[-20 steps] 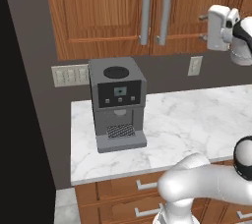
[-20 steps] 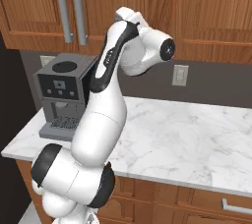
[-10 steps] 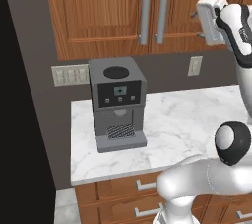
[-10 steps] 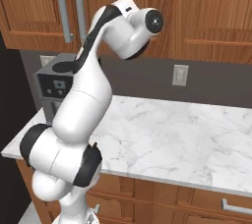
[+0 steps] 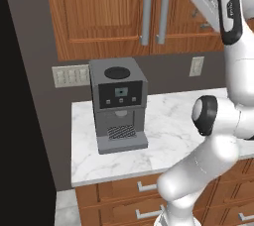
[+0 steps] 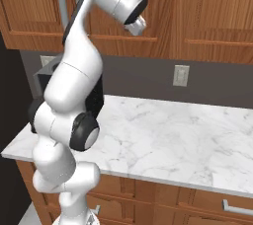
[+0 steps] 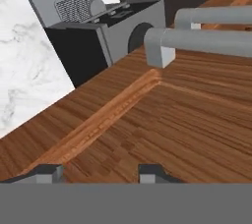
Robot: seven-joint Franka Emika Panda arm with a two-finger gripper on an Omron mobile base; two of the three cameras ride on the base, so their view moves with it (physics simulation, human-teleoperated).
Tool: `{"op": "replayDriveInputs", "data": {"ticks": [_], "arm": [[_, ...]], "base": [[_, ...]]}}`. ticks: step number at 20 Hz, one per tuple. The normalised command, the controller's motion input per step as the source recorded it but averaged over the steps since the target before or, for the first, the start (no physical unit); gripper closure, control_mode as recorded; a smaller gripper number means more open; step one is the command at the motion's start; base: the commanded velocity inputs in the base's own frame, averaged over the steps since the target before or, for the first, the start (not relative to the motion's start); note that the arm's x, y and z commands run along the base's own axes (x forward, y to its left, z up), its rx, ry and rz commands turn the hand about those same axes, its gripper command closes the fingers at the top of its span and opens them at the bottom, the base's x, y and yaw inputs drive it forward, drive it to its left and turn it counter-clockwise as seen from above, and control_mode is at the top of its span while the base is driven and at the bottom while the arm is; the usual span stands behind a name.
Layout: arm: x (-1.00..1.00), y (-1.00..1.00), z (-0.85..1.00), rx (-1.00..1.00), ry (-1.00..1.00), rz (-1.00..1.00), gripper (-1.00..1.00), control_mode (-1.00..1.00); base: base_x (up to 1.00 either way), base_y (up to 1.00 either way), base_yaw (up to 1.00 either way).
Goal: Pick the tangerine from the counter and place it in the cabinet. Then close the cabinet.
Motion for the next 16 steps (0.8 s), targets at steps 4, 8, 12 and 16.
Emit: {"op": "replayDriveInputs", "data": {"ticks": [4, 8, 12, 16], "arm": [[-0.45, 0.96, -1.00, -0.47, -0.29, -0.09, -1.00, -1.00], [-0.76, 1.00, -1.00, -0.53, -0.25, -0.03, -1.00, -1.00], [-0.97, 0.96, -1.00, -0.51, -0.21, 0.00, -1.00, -1.00], [-1.00, 0.67, -1.00, -0.43, -0.27, -0.01, -1.00, -1.00]], "base": [[0.00, 0.00, 0.00], [0.00, 0.00, 0.00], [0.00, 0.00, 0.00], [0.00, 0.00, 0.00]]}}
